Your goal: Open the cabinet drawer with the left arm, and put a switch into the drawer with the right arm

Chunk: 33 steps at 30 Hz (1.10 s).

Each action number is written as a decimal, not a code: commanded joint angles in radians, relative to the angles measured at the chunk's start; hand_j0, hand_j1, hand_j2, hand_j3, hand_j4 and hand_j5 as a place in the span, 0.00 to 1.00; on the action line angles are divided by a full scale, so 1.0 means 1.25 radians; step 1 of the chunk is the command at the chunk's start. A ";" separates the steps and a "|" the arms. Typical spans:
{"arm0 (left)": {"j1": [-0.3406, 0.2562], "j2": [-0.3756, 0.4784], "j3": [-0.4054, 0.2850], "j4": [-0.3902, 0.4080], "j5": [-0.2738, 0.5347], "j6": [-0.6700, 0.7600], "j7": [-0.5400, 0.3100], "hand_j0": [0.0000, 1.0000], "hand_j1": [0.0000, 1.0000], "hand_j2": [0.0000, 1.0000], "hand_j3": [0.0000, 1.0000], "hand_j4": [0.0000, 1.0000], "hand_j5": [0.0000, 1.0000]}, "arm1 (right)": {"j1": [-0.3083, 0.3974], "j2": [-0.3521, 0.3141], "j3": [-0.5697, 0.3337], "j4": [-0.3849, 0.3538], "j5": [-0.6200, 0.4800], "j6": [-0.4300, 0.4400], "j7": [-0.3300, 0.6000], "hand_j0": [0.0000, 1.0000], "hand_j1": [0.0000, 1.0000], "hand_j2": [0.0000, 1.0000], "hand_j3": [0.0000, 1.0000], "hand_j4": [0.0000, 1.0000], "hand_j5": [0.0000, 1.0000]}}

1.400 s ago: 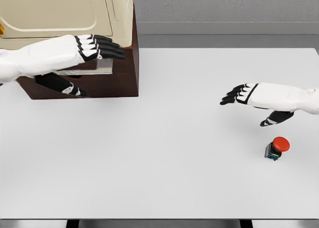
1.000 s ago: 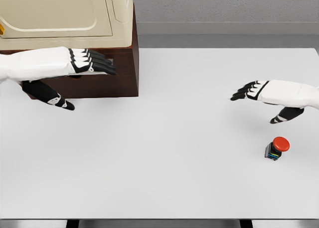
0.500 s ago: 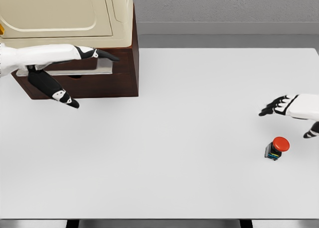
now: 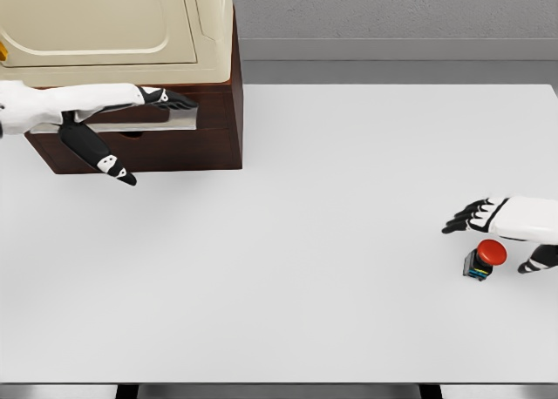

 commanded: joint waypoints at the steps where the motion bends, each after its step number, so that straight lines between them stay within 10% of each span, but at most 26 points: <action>1: 0.000 -0.001 0.001 0.001 0.018 0.011 0.000 1.00 1.00 1.00 1.00 1.00 1.00 | 0.000 0.000 0.001 -0.001 -0.005 0.002 0.000 1.00 1.00 1.00 1.00 1.00 1.00; 33: 0.016 -0.001 0.001 0.070 0.021 0.013 0.000 1.00 1.00 1.00 1.00 1.00 1.00 | 0.023 0.013 0.006 -0.001 -0.004 0.002 0.011 0.82 0.82 0.82 0.82 0.82 0.82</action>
